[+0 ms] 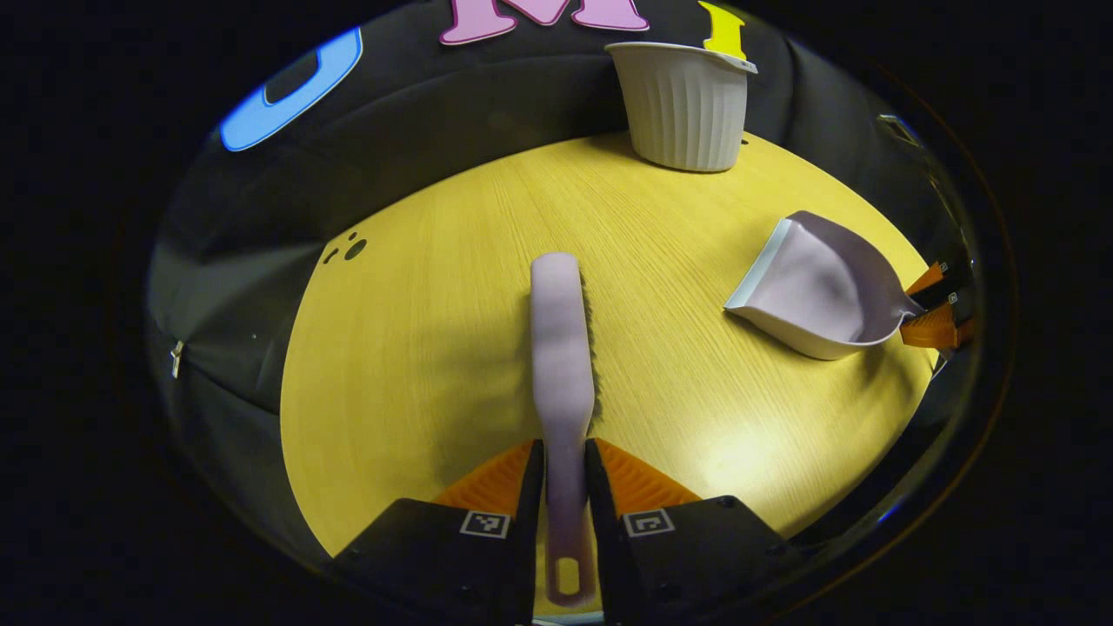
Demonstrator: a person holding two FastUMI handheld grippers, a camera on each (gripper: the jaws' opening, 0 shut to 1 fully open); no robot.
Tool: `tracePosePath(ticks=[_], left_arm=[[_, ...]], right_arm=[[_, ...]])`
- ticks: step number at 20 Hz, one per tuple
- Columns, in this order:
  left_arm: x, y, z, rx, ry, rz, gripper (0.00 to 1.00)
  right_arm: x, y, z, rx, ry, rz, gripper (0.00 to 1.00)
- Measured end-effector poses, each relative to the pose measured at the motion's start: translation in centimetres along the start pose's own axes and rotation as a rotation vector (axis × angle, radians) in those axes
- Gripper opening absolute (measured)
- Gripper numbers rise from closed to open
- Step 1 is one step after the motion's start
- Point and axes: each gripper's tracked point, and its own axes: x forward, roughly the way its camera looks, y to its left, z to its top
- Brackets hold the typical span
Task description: Pick up the small broom and dustpan from the desktop, sweep the trash into the dustpan with the broom, and then empty the trash into the garbage bin.
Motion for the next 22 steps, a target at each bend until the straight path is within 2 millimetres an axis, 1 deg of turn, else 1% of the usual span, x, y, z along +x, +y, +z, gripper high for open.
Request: tracePosePath(ticks=[1, 3, 5, 6, 7, 8, 9, 11, 12, 13, 14, 16, 17, 18, 19, 22], left_arm=[[-0.9, 0.1, 0.2, -0.008, -0.016, 0.005, 0.33], [-2.9, 0.1, 1.3, -0.027, -0.062, 0.015, 0.33], [-5.4, 0.0, 3.5, -0.051, -0.139, 0.018, 0.33], [-7.4, -0.4, 6.3, -0.076, -0.225, 0.011, 0.33], [-8.8, -0.6, 8.1, -0.092, -0.279, 0.008, 0.33], [-10.5, -0.6, 10.1, -0.107, -0.341, 0.004, 0.33], [-12.5, -0.7, 13.1, -0.125, -0.430, -0.005, 0.33], [-16.4, -1.0, 17.3, -0.146, -0.564, -0.023, 0.33], [-18.5, -1.2, 19.1, -0.148, -0.622, -0.039, 0.33], [-21.9, -1.9, 21.9, -0.149, -0.704, -0.063, 0.33], [-24.1, -2.1, 23.5, -0.162, -0.754, -0.072, 0.33], [-26.1, -2.1, 25.2, -0.194, -0.813, -0.080, 0.33], [-26.9, -1.8, 25.9, -0.208, -0.838, -0.079, 0.33], [-27.6, -1.6, 26.5, -0.212, -0.860, -0.074, 0.33], [-28.0, -1.3, 26.7, -0.208, -0.871, -0.064, 0.33], [-28.5, -0.8, 26.9, -0.196, -0.876, -0.037, 0.33]], right_arm=[[-1.1, 0.2, 0.2, -0.002, -0.018, 0.004, 0.42], [-3.4, 0.3, 1.1, -0.021, -0.068, 0.006, 0.42], [-6.0, 0.4, 3.0, -0.059, -0.150, 0.003, 0.42], [-7.9, 0.9, 5.1, -0.078, -0.228, 0.009, 0.42], [-9.2, 1.2, 6.6, -0.086, -0.281, 0.015, 0.42], [-10.9, 1.5, 8.8, -0.089, -0.352, 0.023, 0.42], [-12.7, 1.8, 10.8, -0.086, -0.417, 0.029, 0.42], [-15.9, 2.0, 14.2, -0.075, -0.536, 0.037, 0.42], [-18.0, 1.8, 16.3, -0.072, -0.603, 0.034, 0.42], [-20.8, 1.0, 18.8, -0.076, -0.692, 0.010, 0.42], [-22.5, 0.6, 20.0, -0.075, -0.743, -0.001, 0.42], [-24.7, 0.2, 21.2, -0.063, -0.811, -0.008, 0.41], [-25.5, 0.0, 22.1, -0.052, -0.840, -0.012, 0.41], [-25.8, -0.3, 22.4, -0.042, -0.857, -0.014, 0.41], [-26.3, -0.6, 22.9, -0.032, -0.871, -0.018, 0.41], [-26.2, -1.3, 22.7, -0.014, -0.885, -0.017, 0.41]])
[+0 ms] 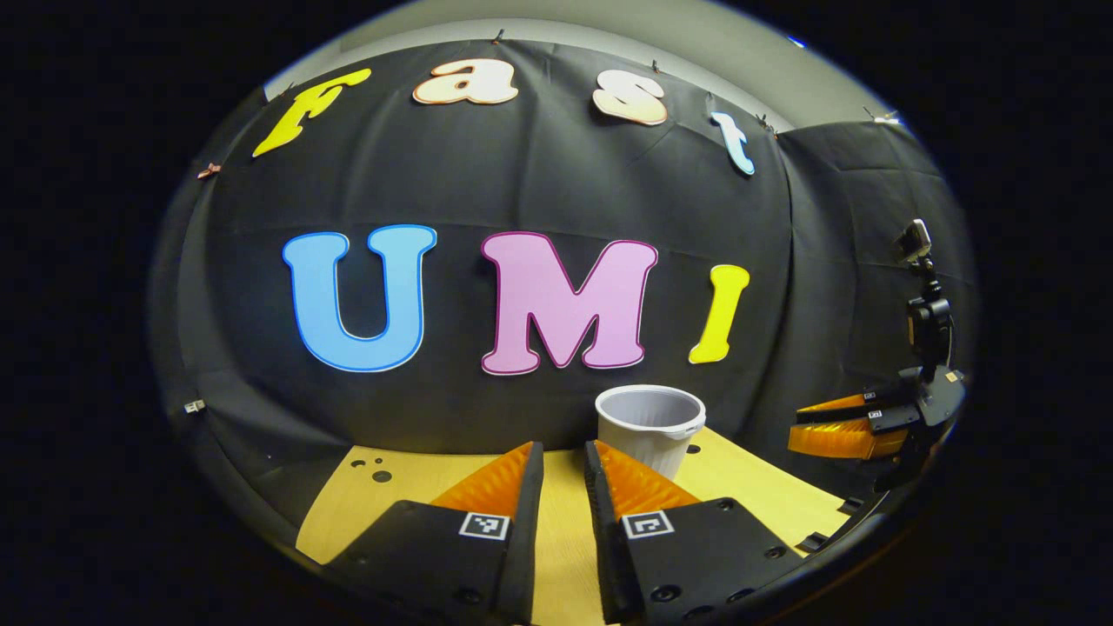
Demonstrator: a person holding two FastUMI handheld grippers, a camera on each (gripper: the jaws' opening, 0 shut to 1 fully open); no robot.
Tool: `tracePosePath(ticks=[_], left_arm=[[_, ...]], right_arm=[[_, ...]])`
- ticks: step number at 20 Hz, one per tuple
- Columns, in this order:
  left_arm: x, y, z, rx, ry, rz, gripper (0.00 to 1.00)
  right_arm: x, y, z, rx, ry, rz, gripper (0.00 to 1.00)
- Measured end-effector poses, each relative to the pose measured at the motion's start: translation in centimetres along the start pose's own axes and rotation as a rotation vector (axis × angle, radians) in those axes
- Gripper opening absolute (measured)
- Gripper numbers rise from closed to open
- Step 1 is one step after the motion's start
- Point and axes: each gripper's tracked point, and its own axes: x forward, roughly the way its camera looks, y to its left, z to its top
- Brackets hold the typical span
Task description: Pick up the small broom and dustpan from the desktop, sweep the trash into the dustpan with the broom, and then empty the trash into the garbage bin.
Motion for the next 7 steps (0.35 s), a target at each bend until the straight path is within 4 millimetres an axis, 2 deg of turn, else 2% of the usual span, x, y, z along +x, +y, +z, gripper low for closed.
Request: tracePosePath(ticks=[3, 7], left_arm=[[-0.09, -0.15, -0.19, -0.010, 0.006, -0.002, 0.33], [-0.18, -0.35, -0.80, -0.025, 0.026, -0.008, 0.33]], right_arm=[[-0.04, -0.85, 0.51, -0.001, -0.011, -0.010, 0.41], [-0.13, -0.66, 0.60, -0.001, -0.007, -0.015, 0.41]])
